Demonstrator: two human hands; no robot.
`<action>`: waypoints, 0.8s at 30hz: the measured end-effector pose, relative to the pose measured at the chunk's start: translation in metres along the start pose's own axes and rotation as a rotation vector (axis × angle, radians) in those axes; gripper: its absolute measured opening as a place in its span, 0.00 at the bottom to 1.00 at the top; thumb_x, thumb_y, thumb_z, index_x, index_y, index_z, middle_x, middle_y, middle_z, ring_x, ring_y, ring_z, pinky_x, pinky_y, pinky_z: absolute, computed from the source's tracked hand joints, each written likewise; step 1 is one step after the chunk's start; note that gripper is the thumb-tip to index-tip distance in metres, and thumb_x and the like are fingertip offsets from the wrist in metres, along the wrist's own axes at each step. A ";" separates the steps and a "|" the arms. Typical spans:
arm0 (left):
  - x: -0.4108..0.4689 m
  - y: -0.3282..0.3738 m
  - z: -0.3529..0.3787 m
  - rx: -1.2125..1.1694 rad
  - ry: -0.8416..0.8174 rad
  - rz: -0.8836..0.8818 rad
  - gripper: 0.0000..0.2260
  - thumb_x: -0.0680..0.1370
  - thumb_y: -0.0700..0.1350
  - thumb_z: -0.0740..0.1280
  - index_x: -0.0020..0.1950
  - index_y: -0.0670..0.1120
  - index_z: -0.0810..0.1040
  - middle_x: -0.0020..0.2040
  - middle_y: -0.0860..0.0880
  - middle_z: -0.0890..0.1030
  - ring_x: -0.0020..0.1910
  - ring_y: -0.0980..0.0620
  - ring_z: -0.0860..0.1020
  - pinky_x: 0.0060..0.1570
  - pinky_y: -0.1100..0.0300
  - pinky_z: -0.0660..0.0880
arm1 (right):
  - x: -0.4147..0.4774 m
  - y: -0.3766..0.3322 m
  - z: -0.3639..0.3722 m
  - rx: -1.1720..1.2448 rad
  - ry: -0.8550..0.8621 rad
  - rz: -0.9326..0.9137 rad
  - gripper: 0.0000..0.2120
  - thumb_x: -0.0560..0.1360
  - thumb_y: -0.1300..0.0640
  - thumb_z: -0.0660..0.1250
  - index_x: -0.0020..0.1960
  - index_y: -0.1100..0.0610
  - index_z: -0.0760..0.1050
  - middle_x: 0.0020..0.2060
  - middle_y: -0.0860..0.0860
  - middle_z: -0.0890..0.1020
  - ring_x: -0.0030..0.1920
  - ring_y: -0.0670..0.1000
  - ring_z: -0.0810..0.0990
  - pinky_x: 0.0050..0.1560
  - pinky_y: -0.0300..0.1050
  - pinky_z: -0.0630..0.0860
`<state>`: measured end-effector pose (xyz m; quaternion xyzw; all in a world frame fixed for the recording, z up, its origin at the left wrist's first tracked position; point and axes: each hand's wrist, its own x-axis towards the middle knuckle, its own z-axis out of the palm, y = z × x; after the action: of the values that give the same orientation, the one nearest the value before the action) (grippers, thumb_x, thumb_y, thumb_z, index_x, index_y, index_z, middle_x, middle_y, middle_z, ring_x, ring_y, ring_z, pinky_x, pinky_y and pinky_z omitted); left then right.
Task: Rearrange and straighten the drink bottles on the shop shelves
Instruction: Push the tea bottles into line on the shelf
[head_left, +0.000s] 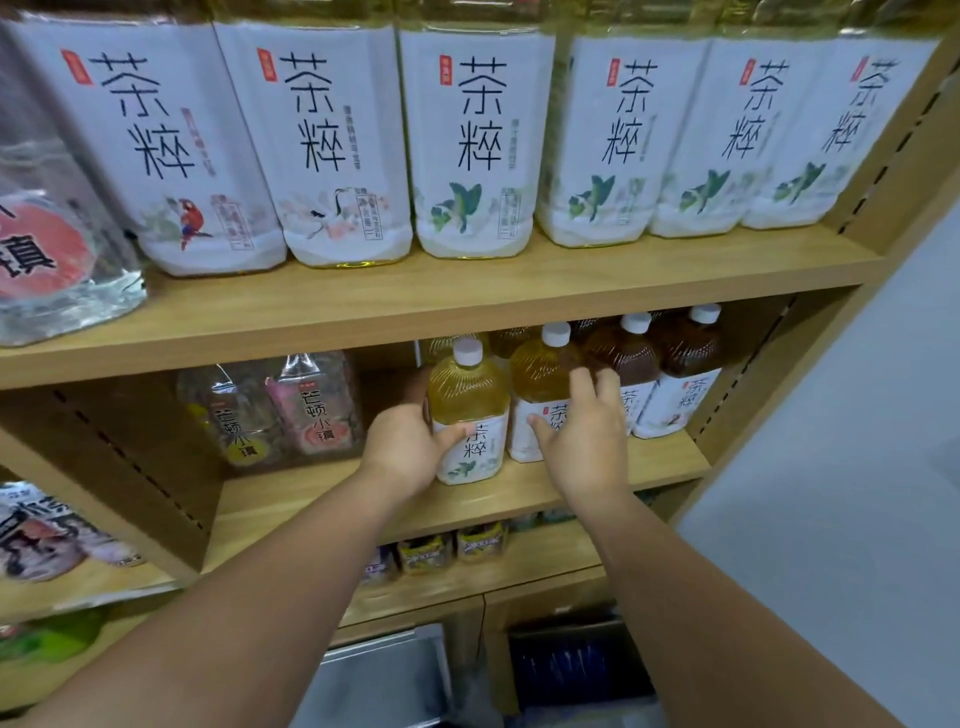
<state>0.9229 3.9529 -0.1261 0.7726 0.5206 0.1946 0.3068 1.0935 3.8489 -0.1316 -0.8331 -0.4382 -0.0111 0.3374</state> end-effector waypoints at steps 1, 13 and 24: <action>0.002 0.003 0.002 0.005 0.003 0.010 0.28 0.76 0.57 0.74 0.73 0.50 0.73 0.56 0.47 0.85 0.56 0.45 0.83 0.49 0.58 0.75 | 0.002 0.001 0.001 -0.001 0.027 -0.010 0.24 0.74 0.54 0.77 0.64 0.56 0.69 0.68 0.58 0.68 0.65 0.62 0.72 0.57 0.55 0.77; 0.003 0.003 0.009 -0.065 0.025 0.074 0.34 0.75 0.57 0.75 0.78 0.55 0.65 0.57 0.54 0.83 0.57 0.50 0.81 0.51 0.61 0.74 | 0.010 0.006 -0.004 -0.003 -0.005 -0.024 0.27 0.73 0.51 0.78 0.66 0.55 0.69 0.62 0.55 0.68 0.62 0.61 0.72 0.51 0.51 0.76; -0.111 -0.028 -0.131 -0.122 0.609 0.384 0.10 0.78 0.57 0.68 0.52 0.53 0.83 0.50 0.62 0.79 0.51 0.62 0.79 0.49 0.67 0.76 | -0.035 -0.143 -0.048 0.572 0.219 -0.380 0.13 0.76 0.42 0.66 0.49 0.51 0.80 0.42 0.44 0.77 0.42 0.42 0.76 0.43 0.34 0.72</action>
<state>0.7797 3.8931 -0.0462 0.7433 0.4208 0.5005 0.1412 0.9798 3.8521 -0.0260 -0.6026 -0.5317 -0.0399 0.5937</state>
